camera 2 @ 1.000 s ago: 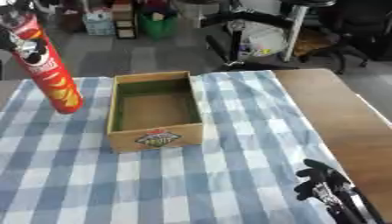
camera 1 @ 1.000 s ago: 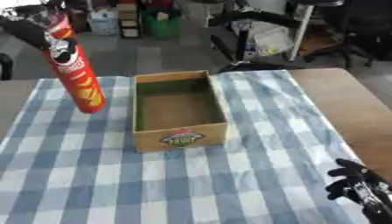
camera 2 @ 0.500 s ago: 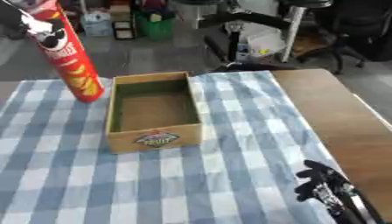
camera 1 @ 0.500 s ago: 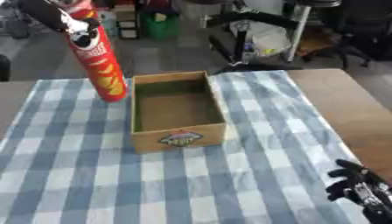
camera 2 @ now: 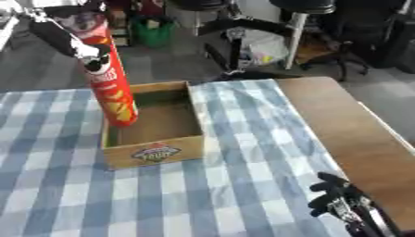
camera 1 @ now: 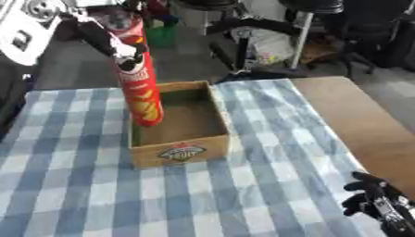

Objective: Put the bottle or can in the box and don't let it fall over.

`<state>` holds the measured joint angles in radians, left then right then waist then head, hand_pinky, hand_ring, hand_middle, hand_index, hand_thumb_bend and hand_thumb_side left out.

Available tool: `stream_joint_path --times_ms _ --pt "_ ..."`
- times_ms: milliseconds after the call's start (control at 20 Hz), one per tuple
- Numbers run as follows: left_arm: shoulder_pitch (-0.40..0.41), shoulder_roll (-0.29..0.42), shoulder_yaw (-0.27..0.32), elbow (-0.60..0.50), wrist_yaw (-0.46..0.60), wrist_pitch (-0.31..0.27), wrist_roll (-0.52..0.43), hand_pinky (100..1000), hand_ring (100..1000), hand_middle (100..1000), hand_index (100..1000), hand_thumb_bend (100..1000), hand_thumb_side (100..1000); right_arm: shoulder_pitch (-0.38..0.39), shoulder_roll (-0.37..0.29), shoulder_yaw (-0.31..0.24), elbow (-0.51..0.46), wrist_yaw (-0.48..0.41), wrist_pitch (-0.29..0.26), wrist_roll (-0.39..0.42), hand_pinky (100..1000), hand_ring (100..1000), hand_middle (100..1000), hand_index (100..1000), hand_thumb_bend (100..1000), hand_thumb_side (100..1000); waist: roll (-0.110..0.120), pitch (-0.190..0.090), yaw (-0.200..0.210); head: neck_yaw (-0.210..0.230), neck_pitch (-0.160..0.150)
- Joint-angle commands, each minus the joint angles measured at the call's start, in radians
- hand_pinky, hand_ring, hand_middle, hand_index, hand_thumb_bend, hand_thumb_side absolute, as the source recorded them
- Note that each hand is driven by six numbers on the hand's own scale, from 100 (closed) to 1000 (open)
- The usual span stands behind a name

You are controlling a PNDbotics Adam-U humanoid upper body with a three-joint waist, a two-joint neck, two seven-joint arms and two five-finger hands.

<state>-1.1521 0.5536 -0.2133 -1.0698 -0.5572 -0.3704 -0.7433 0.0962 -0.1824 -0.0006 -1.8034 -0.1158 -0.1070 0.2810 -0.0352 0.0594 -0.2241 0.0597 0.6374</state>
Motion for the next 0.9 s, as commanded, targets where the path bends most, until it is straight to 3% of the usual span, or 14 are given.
stream_joint_path --times_ms 50,450,650,800,900 --pt "-0.017 0.004 -0.010 0.003 -0.015 -0.032 -0.024 201 468 599 746 100 287 -0.012 -0.023 0.001 -0.017 -0.006 -0.002 0.008 527 571 655 842 100 642 -0.001 -0.005 -0.002 -0.001 -0.014" --pt "0.013 -0.014 -0.044 0.053 -0.071 -0.083 -0.089 263 525 638 770 100 241 -0.014 -0.022 0.004 -0.014 -0.003 -0.001 0.011 526 571 655 842 100 643 -0.001 -0.003 0.000 -0.002 -0.010" --pt "0.021 -0.013 -0.052 0.060 -0.085 -0.111 -0.130 355 606 702 807 100 153 -0.014 -0.021 0.003 -0.013 -0.002 -0.001 0.012 527 571 655 842 100 643 0.000 -0.003 0.001 -0.002 -0.008" --pt "0.022 -0.007 -0.048 0.056 -0.084 -0.121 -0.153 423 666 734 826 117 314 -0.014 -0.021 0.002 -0.012 -0.002 0.000 0.013 527 571 656 843 100 642 0.001 -0.003 0.002 -0.003 -0.007" --pt "0.021 -0.001 -0.043 0.047 -0.078 -0.126 -0.157 444 682 747 832 222 414 -0.014 -0.021 0.002 -0.011 -0.001 0.000 0.013 527 571 656 843 100 645 0.001 -0.004 0.003 -0.004 -0.007"
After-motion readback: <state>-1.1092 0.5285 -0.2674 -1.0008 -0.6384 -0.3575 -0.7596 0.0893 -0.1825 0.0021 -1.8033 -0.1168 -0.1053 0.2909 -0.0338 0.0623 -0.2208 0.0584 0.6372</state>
